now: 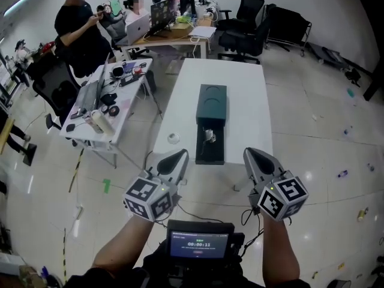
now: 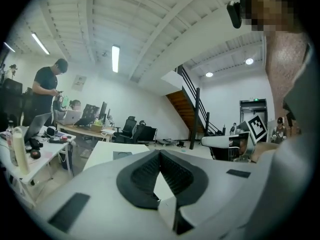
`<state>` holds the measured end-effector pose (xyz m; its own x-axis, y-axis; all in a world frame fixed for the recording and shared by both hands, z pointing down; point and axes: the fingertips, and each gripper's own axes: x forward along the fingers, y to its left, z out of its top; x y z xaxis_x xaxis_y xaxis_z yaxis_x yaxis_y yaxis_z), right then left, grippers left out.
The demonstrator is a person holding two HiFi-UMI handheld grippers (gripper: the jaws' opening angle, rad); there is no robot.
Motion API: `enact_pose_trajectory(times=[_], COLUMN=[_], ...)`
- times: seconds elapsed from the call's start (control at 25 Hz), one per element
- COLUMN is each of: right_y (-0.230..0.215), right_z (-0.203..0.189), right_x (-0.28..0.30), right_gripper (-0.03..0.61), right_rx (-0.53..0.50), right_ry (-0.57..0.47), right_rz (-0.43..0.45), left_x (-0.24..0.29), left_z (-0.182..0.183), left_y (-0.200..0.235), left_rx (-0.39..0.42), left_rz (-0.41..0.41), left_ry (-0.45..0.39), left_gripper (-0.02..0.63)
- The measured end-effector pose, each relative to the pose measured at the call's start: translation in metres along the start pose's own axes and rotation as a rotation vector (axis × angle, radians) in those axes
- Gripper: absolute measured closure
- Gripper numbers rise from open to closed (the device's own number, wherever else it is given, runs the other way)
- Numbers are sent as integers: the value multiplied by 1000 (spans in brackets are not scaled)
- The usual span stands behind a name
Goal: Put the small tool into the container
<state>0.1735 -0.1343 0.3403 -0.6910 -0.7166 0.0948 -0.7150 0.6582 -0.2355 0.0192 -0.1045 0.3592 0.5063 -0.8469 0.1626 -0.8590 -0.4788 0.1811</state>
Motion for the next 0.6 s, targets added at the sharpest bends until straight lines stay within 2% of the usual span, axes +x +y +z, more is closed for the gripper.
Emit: enact_pose_trajectory(times=[0.24,0.44,0.6], right_y=[65,153,213], right_z=[4,-13,-24], right_x=[-61,-92,-125], right_gripper=[581,581,581], right_rx=[-43,-39,-45], right_ry=[-44,-100,-122], right_rz=[-53,-85,-127], left_x=[-94,-189,-248], left_z=[6,-8,-19], left_y=[-26,-13,-18], left_rx=[13,12,12], left_rz=[-7,2,-35], left_ry=[-33,-52,-62], left_gripper=[594,594,594])
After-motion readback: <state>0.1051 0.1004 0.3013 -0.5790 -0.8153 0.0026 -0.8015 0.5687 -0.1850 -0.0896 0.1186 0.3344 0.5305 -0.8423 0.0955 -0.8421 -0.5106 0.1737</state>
